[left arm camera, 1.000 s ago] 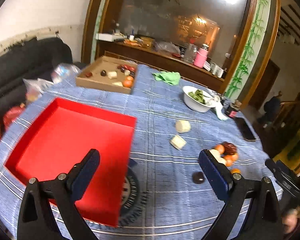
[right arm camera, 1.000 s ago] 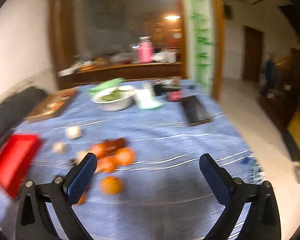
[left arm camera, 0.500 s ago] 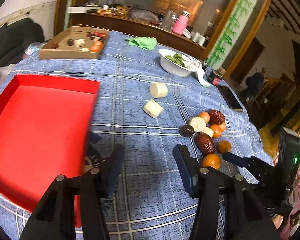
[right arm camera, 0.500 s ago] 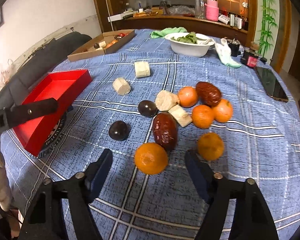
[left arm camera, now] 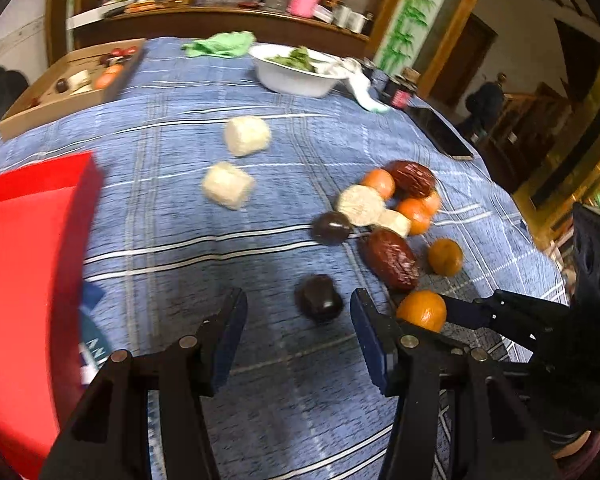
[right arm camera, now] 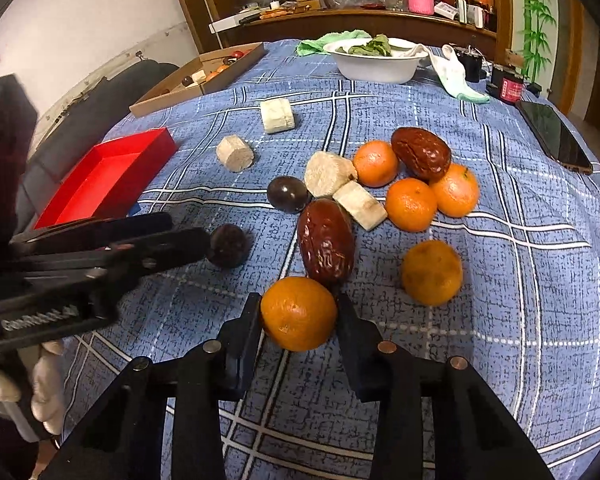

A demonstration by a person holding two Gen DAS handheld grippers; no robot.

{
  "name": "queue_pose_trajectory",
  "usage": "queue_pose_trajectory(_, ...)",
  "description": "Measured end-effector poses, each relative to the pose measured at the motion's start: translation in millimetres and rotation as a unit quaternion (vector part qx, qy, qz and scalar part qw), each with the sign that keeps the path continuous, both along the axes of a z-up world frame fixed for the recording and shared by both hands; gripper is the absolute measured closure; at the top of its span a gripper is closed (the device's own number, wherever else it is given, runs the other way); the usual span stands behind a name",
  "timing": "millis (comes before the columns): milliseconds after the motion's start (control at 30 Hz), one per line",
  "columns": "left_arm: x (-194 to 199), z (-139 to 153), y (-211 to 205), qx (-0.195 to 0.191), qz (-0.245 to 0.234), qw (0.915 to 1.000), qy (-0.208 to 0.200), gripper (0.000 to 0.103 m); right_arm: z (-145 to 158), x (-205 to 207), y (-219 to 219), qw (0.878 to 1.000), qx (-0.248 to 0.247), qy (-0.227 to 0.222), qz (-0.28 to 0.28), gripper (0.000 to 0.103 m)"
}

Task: Organize fruits
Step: 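Grasp a dark plum with the left tool while the right tool grasps a mandarin orange, then carry the plum into the red tray with the left tool while the right tool drops the orange there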

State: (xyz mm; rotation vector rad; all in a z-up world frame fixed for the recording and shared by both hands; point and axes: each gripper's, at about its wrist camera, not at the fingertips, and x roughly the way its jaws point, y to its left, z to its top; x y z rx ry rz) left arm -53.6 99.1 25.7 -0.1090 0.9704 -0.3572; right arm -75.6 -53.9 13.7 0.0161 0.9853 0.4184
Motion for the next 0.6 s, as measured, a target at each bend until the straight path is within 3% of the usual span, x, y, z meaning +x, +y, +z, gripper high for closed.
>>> queue_pose_trajectory(133, 6.5, -10.0, -15.4, 0.0, -0.029, 0.9995, 0.01, 0.052, 1.0, -4.4, -3.7, 1.0, 0.004, 0.005, -0.002, 0.064)
queue_pose_trajectory(233, 7.0, -14.4, -21.0, 0.013, -0.035, 0.9993, 0.002, 0.076, 1.4, -8.2, -6.4, 1.0, 0.004, 0.006, -0.003, 0.064)
queue_pose_trajectory(267, 6.7, -14.8, -20.8, 0.017, -0.034, 0.9993, 0.0, 0.079, 1.6, -9.2, -7.4, 1.0, 0.004, 0.006, -0.005, 0.064)
queue_pose_trajectory(400, 2.2, -12.5, -4.5, -0.016, -0.013, 0.9998, 0.001, 0.079, 6.3, -14.0, -8.9, 1.0, 0.003, 0.003, -0.007, 0.064)
queue_pose_trajectory(600, -22.0, 14.4, 47.5, -0.067, 0.044, 0.9966, -0.021, 0.079, 26.4, -24.8, 3.4, 1.0, 0.006, -0.017, 0.008, 0.064)
